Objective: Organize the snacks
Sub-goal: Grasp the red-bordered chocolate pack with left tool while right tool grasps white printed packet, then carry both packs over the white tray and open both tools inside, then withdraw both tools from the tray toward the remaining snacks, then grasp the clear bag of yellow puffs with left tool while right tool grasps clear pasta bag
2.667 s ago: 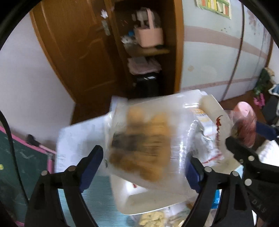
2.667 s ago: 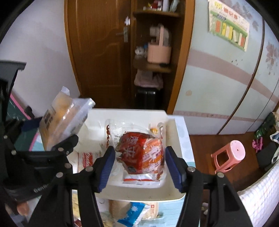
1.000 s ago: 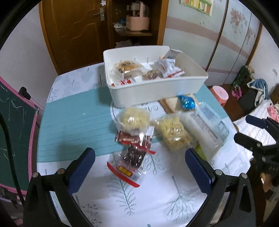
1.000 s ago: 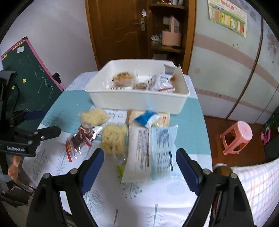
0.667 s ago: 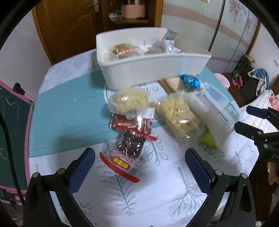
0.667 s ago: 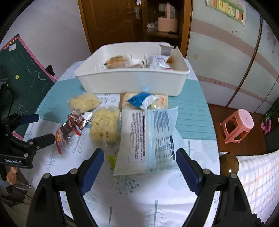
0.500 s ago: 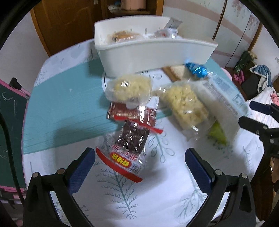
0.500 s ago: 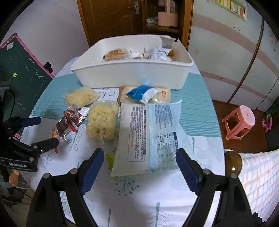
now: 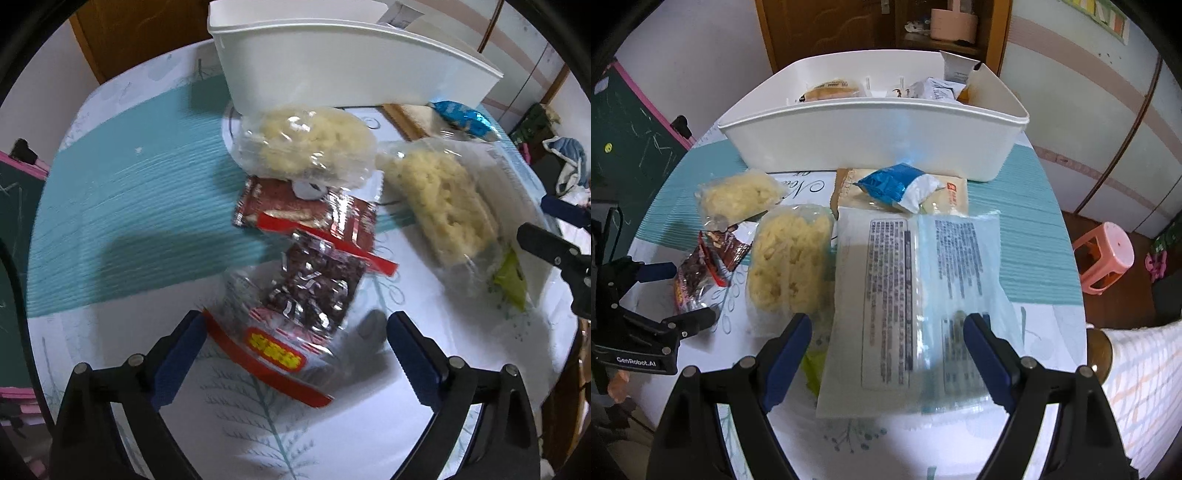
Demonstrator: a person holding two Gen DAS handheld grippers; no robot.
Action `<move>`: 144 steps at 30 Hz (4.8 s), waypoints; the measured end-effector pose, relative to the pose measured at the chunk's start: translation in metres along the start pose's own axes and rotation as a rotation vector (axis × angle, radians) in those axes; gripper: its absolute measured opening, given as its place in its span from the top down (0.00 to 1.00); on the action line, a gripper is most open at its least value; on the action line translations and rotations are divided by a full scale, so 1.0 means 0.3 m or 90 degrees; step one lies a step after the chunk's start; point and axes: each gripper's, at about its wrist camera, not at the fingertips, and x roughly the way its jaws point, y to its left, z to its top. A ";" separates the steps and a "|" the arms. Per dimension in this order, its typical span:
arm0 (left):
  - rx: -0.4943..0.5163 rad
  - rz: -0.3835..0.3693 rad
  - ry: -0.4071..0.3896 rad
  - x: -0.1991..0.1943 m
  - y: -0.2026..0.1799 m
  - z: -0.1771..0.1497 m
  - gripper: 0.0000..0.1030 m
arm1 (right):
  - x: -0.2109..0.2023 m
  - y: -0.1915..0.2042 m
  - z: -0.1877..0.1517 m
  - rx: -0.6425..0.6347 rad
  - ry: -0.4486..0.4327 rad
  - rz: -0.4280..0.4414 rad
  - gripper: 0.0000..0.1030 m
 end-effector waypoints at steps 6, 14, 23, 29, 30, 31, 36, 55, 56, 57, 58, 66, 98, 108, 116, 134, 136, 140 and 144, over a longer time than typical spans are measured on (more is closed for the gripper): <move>0.005 0.013 -0.007 0.012 0.000 0.027 0.05 | 0.028 -0.033 0.057 0.013 -0.001 0.000 0.17; 0.005 0.012 -0.013 0.030 0.004 0.076 0.06 | 0.099 -0.004 0.085 -0.035 0.021 -0.043 0.17; 0.015 0.004 -0.026 0.001 0.010 0.097 0.53 | 0.045 0.082 0.082 -0.103 -0.013 -0.050 0.79; -0.019 -0.011 -0.019 -0.031 0.033 0.068 0.57 | 0.009 0.048 0.081 -0.060 -0.012 0.005 0.96; -0.023 -0.014 -0.022 -0.043 0.038 0.063 0.57 | -0.002 0.036 0.075 -0.051 -0.013 0.018 0.96; -0.027 -0.017 -0.026 -0.055 0.041 0.060 0.57 | -0.012 0.029 0.069 -0.044 -0.015 0.029 0.97; -0.037 -0.029 -0.053 -0.134 0.033 0.033 0.57 | -0.082 -0.009 0.054 -0.005 -0.037 0.087 0.97; 0.035 -0.014 -0.225 -0.658 -0.038 0.370 0.57 | -0.484 -0.024 0.344 0.010 -0.189 0.128 0.98; 0.038 -0.007 -0.234 -0.680 -0.038 0.409 0.57 | -0.502 -0.027 0.373 0.014 -0.198 0.126 0.98; 0.038 -0.001 -0.242 -0.697 -0.034 0.440 0.57 | -0.525 -0.033 0.420 0.021 -0.211 0.123 0.98; 0.037 0.007 -0.250 -0.715 -0.029 0.474 0.57 | -0.543 -0.040 0.466 0.030 -0.223 0.119 0.98; -0.018 0.008 -0.251 -0.726 0.023 0.755 0.56 | -0.591 -0.064 0.766 0.077 -0.281 0.081 0.98; -0.083 -0.007 -0.243 -0.640 0.084 0.789 0.01 | -0.459 -0.081 0.791 0.123 -0.215 0.037 0.57; -0.071 -0.005 -0.258 -0.745 0.057 0.691 0.01 | -0.553 -0.036 0.707 0.100 -0.226 0.032 0.57; -0.045 -0.006 -0.267 -0.819 0.028 0.568 0.01 | -0.606 -0.010 0.604 0.085 -0.229 0.041 0.57; 0.031 -0.036 -0.148 -0.487 -0.034 0.237 0.01 | -0.347 0.024 0.219 0.032 -0.114 0.043 0.54; 0.012 -0.045 -0.127 -0.425 -0.012 0.234 0.01 | -0.295 0.036 0.193 0.032 -0.093 0.054 0.54; -0.013 -0.059 -0.088 -0.311 0.016 0.248 0.01 | -0.182 0.069 0.147 0.030 -0.049 0.076 0.54; -0.029 -0.066 -0.049 -0.205 0.030 0.262 0.01 | -0.069 0.111 0.120 0.029 -0.002 0.098 0.54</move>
